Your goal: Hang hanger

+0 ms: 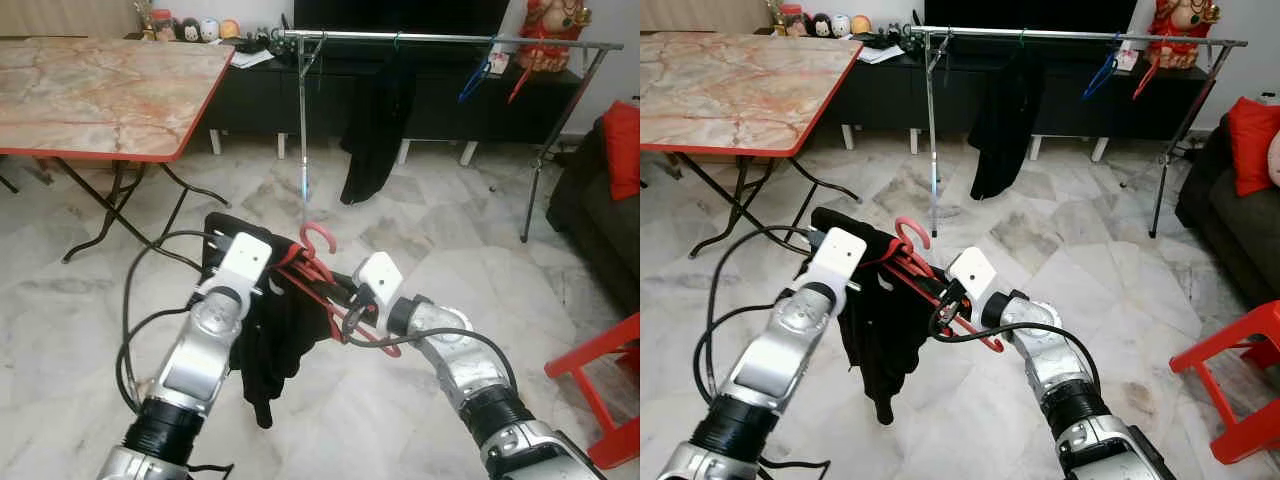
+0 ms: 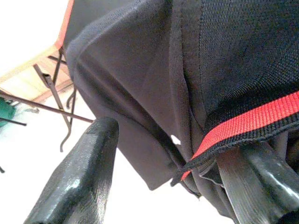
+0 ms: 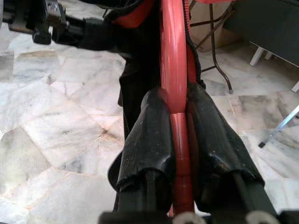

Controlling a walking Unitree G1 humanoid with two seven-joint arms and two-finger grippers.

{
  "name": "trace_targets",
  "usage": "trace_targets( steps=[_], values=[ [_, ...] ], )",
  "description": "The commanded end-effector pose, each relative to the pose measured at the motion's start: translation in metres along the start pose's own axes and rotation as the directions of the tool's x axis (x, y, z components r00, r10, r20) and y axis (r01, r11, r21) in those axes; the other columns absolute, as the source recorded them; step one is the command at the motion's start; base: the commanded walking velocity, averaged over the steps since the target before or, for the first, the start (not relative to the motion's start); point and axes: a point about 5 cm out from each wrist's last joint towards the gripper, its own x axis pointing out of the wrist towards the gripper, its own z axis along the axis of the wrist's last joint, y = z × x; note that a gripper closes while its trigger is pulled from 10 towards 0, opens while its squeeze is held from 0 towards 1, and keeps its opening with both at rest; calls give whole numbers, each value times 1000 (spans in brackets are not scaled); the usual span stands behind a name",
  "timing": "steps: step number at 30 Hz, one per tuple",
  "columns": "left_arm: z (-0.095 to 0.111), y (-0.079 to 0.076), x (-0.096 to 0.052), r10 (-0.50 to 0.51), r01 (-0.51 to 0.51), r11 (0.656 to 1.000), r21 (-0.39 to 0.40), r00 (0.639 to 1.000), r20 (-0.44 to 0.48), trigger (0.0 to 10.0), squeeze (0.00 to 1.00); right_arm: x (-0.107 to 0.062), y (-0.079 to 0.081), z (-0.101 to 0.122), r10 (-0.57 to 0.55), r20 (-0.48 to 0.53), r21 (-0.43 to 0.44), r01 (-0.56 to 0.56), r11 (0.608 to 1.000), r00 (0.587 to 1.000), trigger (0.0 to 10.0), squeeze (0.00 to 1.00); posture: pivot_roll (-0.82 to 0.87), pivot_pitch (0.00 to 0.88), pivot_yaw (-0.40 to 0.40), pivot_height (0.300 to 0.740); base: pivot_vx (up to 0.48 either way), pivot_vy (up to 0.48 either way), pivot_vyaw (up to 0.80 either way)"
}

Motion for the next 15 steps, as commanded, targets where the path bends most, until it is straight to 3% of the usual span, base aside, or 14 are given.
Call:
trace_targets(
  steps=[1, 9, 15],
  values=[
    [3, 2, 1, 18, -18, 1000, 8, 1000, 18, 10000, 0, 0, -2, 11, -4, 54, -36, 6, 999, 999, 0, 0, 20, 0, -87, 740, 0, 0, 0],
    [12, -9, 1, -44, 45, 999, -12, 996, 80, 10000, 0, 0, -2, 11, -3, 50, -32, 4, 999, 999, 0, 0, 20, 0, -87, 740, 0, 0, 0],
    [5, -20, 0, -106, 106, 994, 16, 993, 48, 10000, 0, 0, -2, 9, -5, 47, -29, 7, 1000, 999, 0, 0, 22, 0, -86, 740, 0, 0, 0]
  ],
)
